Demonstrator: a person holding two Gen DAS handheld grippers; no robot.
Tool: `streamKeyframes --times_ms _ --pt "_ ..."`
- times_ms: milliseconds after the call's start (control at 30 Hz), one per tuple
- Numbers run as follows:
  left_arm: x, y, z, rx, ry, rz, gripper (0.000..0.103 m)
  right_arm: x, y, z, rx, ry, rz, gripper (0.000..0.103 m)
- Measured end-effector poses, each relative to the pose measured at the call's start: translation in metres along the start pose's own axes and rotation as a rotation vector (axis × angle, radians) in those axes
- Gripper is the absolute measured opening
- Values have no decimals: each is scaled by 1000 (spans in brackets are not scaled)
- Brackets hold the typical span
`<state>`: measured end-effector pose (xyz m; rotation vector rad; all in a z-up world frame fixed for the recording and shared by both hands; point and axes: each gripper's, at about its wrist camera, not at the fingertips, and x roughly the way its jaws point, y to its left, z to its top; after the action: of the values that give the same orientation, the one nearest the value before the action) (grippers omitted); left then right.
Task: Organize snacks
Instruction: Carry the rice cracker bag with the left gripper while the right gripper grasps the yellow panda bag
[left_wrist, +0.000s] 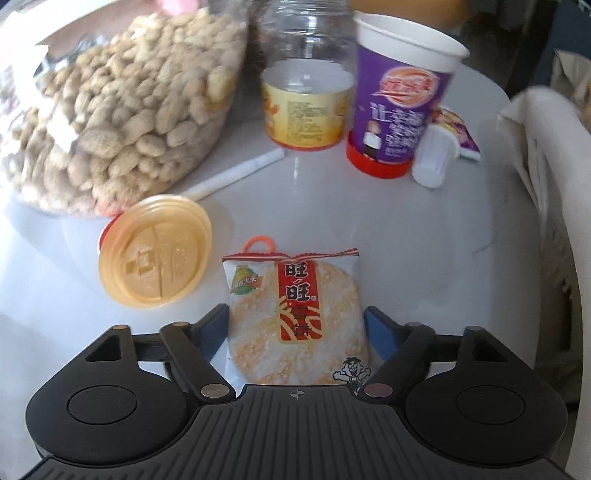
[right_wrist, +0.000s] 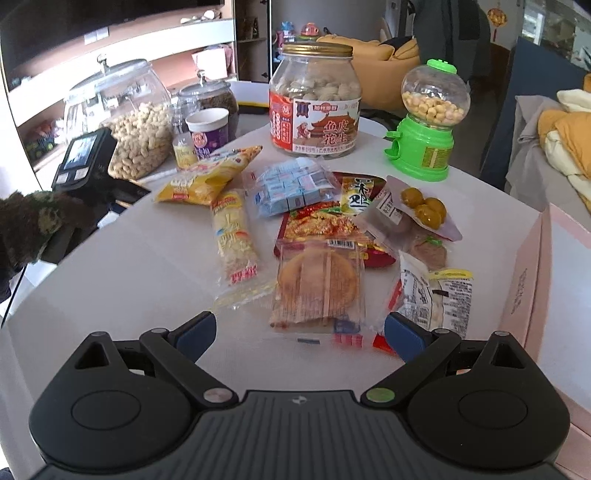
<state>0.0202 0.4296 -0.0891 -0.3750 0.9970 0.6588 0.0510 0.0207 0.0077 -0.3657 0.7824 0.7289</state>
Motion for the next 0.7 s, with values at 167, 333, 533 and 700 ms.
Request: streamKeyframes --times_ms 167,333,533,700 --pt "-31 16 -19 -99 -30 -182 81 -3 4 9 -7 -9 -20 98" --pt "-114 26 -42 -23 -168 -183 81 12 23 60 -2 -52 2 98" --pt "-193 28 -94 -16 -229 -373 81 73 72 108 14 -50 15 97" --pt "-199 6 -125 27 -212 -439 81 115 93 117 2 0 -37 62"
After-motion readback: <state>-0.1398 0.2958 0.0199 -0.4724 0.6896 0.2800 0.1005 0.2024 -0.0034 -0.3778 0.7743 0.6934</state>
